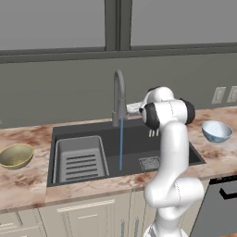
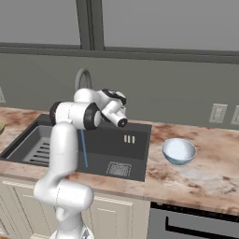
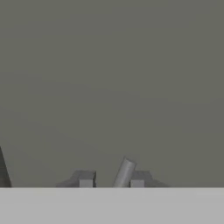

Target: Rinse each bowl for a few seconds and place them down in the sink or on the counter.

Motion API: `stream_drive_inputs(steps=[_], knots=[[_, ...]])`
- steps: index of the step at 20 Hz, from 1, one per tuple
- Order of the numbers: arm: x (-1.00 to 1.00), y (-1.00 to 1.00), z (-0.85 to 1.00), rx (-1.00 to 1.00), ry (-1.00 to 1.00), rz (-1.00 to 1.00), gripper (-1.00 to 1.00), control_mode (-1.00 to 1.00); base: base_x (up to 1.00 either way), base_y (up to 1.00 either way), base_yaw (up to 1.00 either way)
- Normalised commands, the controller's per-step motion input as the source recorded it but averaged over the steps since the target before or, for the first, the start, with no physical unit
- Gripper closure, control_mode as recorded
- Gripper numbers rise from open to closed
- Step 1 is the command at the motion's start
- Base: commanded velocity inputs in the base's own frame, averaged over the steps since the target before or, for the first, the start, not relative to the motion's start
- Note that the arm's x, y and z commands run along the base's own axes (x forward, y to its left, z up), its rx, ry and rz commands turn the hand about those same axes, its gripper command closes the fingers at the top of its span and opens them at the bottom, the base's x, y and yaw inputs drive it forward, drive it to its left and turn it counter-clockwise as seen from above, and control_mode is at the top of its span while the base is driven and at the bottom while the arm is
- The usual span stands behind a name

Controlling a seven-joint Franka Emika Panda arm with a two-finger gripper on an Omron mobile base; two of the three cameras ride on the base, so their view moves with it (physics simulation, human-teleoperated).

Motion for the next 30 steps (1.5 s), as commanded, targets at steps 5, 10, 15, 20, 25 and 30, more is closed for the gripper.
stream_drive_inputs(steps=[5,10,15,20,25,30], knots=[[-0.05,-0.44,0.43,0.07,-0.01,-0.03,-1.0,-1.0,0.0,0.0,0.0],[-0.09,-0.38,0.45,0.08,0.0,-0.03,-1.0,-1.0,0.0,0.0,0.0],[-0.22,-0.27,0.4,0.07,0.03,-0.07,-1.0,-1.0,0.0,0.0,0.0],[-0.23,-0.26,0.28,0.1,0.11,-0.09,-1.0,-1.0,0.0,0.0,0.0],[-0.23,-0.25,0.26,0.1,0.11,-0.09,-1.0,-1.0,0.0,0.0,0.0],[-0.28,-0.27,0.29,0.11,0.1,-0.08,-1.0,-1.0,0.0,0.0,0.0]])
